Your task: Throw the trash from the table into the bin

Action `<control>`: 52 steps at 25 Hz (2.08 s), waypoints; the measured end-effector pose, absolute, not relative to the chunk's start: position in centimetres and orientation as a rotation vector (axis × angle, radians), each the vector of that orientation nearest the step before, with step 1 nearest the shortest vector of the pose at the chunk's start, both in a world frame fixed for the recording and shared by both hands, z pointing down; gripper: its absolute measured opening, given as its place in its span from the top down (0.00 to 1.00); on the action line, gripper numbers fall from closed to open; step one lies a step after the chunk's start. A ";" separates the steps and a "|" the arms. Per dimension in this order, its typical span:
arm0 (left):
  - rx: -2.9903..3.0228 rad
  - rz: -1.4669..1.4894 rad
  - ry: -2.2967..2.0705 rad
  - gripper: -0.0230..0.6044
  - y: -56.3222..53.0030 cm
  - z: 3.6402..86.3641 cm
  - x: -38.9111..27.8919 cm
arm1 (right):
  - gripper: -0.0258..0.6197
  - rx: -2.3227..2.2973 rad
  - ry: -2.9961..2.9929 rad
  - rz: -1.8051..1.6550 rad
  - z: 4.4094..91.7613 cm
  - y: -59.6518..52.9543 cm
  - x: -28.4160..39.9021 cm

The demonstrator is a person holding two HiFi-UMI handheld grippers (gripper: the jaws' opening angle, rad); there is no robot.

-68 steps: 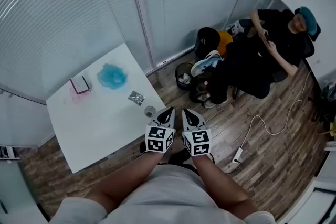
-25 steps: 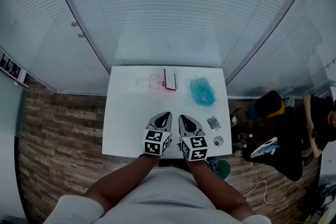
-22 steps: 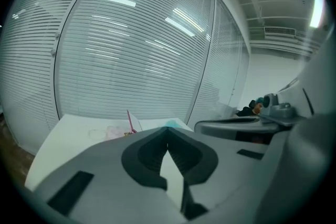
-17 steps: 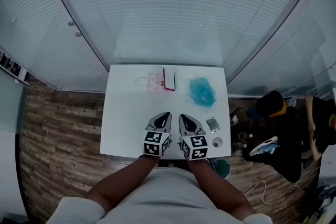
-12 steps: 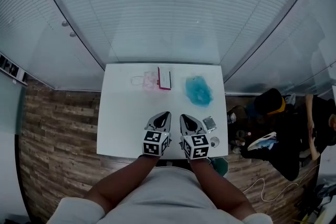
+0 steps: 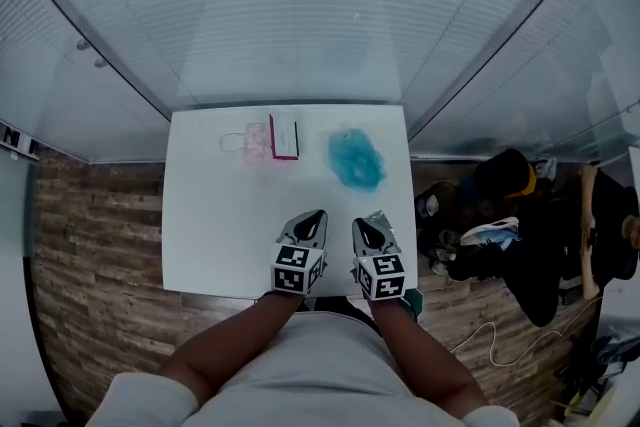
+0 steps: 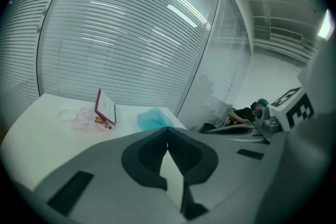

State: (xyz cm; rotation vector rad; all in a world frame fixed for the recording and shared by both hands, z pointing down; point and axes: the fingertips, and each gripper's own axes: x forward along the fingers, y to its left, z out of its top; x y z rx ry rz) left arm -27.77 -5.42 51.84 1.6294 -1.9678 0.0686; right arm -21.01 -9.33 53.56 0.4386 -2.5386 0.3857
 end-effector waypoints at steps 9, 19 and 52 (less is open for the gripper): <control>1.612 0.095 -1.918 0.96 -9.1 54.7 -25.4 | 0.95 0.399 -2.384 0.416 59.3 -13.3 -17.4; 1.558 0.128 -1.887 0.96 -11.3 57.6 -24.5 | 0.71 0.310 -2.237 0.424 64.2 -15.1 -16.0; 1.510 0.197 -1.833 0.96 -12.0 61.6 -23.5 | 0.58 0.273 -2.087 0.246 70.4 -15.7 -14.3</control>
